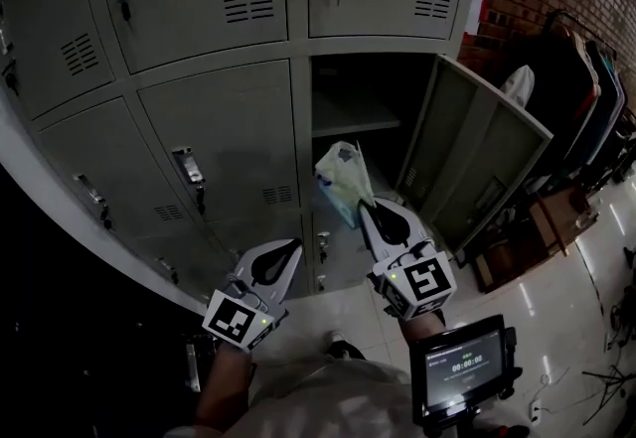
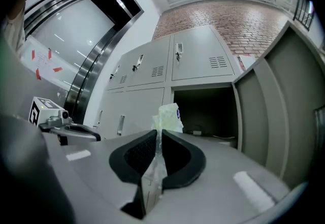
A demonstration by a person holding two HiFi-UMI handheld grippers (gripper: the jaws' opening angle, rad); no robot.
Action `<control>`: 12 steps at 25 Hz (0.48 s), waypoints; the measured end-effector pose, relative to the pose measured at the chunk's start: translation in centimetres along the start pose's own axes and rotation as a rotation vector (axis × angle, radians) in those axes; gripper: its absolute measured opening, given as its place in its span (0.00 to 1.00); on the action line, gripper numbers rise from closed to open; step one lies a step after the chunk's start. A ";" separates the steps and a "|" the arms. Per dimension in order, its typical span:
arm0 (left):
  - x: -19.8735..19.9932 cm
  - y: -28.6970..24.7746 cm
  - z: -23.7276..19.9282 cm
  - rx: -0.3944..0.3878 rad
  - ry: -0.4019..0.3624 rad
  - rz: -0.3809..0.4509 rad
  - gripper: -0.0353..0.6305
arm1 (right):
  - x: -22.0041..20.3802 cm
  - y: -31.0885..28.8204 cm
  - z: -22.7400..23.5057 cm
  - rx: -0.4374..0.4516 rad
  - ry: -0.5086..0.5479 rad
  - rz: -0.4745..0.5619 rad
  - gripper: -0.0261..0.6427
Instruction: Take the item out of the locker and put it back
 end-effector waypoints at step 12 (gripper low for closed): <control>-1.5 -9.1 -5.6 0.041 -0.011 0.001 0.05 | -0.8 -9.3 9.3 0.002 0.058 0.020 0.07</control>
Point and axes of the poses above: the fingertips, and each gripper's own axes: y backward along the fingers, z to its right, x out of its top, the point moved 7 cm from there along y, backward along the fingers, and after that the axes turned 2 degrees about -x, right-handed, at the moved point
